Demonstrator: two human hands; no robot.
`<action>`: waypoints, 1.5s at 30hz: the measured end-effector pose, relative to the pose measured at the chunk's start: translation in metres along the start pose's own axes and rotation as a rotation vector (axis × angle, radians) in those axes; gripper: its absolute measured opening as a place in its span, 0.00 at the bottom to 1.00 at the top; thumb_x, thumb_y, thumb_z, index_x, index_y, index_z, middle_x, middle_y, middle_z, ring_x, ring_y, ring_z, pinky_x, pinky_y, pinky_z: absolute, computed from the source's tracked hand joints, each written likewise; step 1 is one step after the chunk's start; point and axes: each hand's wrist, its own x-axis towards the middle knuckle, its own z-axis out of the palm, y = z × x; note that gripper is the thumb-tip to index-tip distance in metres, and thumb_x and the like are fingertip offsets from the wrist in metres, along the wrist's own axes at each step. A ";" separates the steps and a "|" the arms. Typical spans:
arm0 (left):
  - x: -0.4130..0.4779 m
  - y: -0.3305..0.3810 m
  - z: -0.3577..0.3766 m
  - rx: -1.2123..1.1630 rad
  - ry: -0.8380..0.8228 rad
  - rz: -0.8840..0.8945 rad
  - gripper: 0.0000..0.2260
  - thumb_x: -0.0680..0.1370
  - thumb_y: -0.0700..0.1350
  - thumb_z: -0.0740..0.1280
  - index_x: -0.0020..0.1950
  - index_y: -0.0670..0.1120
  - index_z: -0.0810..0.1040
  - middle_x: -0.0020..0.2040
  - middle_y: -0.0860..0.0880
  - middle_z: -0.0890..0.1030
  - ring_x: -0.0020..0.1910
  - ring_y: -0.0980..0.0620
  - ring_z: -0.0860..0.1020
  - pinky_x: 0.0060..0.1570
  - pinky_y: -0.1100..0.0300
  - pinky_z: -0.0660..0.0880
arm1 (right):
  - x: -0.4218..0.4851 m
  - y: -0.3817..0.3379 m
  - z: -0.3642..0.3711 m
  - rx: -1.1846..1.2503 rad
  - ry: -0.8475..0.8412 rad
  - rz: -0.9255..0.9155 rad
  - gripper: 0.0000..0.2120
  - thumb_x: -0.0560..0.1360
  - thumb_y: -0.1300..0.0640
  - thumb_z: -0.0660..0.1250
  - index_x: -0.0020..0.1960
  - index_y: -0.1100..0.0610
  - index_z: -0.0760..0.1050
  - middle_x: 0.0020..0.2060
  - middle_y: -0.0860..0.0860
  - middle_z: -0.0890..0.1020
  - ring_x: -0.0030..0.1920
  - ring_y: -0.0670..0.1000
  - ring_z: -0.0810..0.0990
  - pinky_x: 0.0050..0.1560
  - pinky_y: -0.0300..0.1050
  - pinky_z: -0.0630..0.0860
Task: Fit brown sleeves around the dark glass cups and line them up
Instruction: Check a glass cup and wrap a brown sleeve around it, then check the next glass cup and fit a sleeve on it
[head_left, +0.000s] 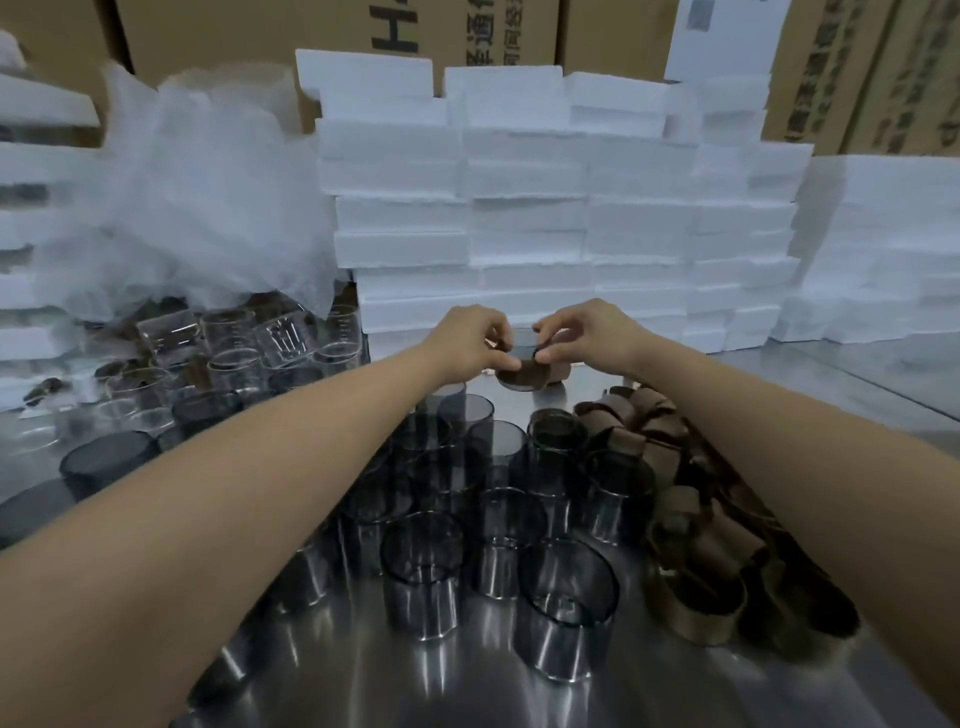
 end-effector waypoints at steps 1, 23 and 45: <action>0.008 -0.005 0.004 0.017 -0.005 -0.006 0.12 0.71 0.43 0.77 0.49 0.40 0.80 0.51 0.45 0.81 0.48 0.51 0.77 0.42 0.68 0.65 | 0.007 0.004 0.001 -0.056 0.002 -0.002 0.08 0.70 0.63 0.76 0.47 0.61 0.81 0.58 0.56 0.81 0.49 0.50 0.81 0.41 0.28 0.72; 0.009 -0.054 0.003 0.101 0.196 -0.181 0.16 0.83 0.36 0.57 0.68 0.41 0.75 0.69 0.41 0.75 0.63 0.40 0.75 0.56 0.56 0.71 | 0.040 0.021 0.025 -0.410 0.182 0.142 0.17 0.77 0.66 0.62 0.65 0.56 0.76 0.65 0.56 0.77 0.66 0.55 0.73 0.67 0.48 0.69; -0.280 0.051 0.044 -0.159 0.648 -0.009 0.11 0.72 0.28 0.60 0.48 0.42 0.69 0.50 0.48 0.68 0.50 0.50 0.68 0.51 0.66 0.66 | -0.221 -0.103 0.154 0.035 0.201 0.004 0.19 0.78 0.59 0.63 0.68 0.54 0.70 0.27 0.49 0.78 0.31 0.46 0.78 0.40 0.43 0.77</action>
